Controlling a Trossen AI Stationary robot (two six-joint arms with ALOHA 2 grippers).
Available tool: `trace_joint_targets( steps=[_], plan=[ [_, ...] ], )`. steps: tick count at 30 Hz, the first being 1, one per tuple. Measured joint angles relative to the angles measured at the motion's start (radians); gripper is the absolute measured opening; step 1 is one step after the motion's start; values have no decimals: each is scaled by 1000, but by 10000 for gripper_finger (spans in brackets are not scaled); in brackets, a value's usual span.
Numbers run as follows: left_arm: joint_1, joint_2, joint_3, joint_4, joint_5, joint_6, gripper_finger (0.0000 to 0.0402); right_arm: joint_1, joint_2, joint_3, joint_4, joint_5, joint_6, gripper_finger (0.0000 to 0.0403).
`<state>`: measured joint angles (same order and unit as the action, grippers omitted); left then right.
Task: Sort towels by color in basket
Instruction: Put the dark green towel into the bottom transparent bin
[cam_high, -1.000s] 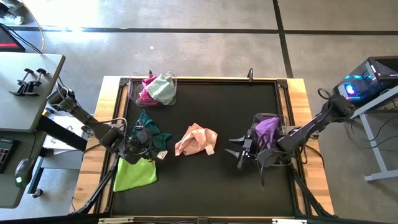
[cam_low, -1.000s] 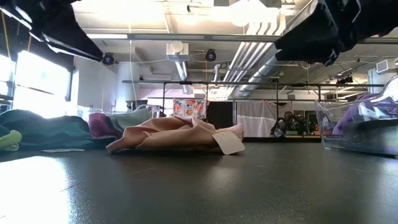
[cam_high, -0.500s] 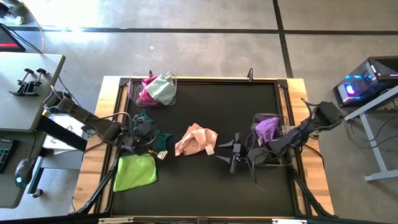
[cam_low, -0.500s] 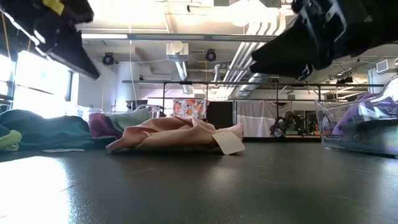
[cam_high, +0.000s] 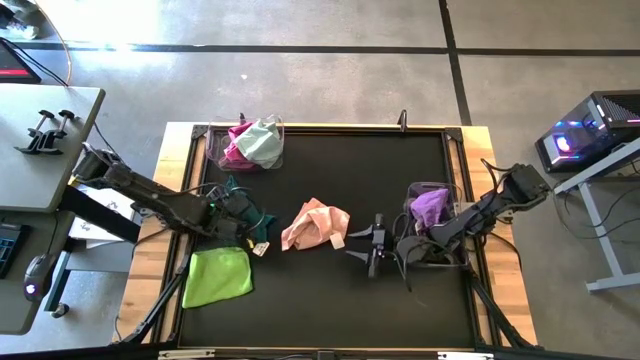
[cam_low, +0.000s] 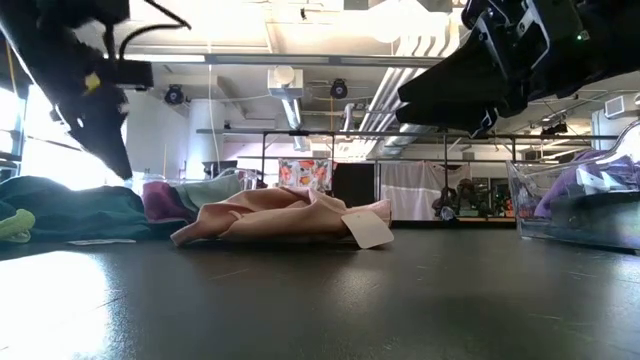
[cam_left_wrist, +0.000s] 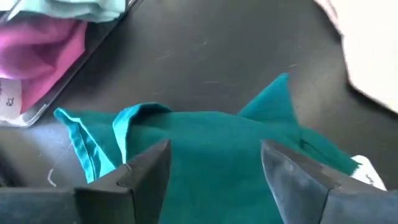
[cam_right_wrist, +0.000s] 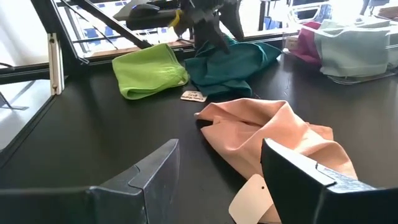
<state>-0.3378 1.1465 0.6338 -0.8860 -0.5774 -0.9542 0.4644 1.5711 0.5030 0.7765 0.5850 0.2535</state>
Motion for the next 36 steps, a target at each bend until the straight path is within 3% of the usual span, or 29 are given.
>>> trace_joint_targets(
  steps=[5,12,20,25,36],
  plan=[
    [34,102,0,1,20,-33,253,0,0,0,0,0,-2,217],
    [114,242,0,0,139,-108,260,0,0,0,0,0,0,217],
    [185,343,7,24,193,-16,246,0,0,0,-1,1,0,217],
    [199,347,5,59,198,42,191,0,0,0,-1,1,0,217],
    [201,351,0,269,172,223,9,0,1,0,-1,1,13,217]
  ],
)
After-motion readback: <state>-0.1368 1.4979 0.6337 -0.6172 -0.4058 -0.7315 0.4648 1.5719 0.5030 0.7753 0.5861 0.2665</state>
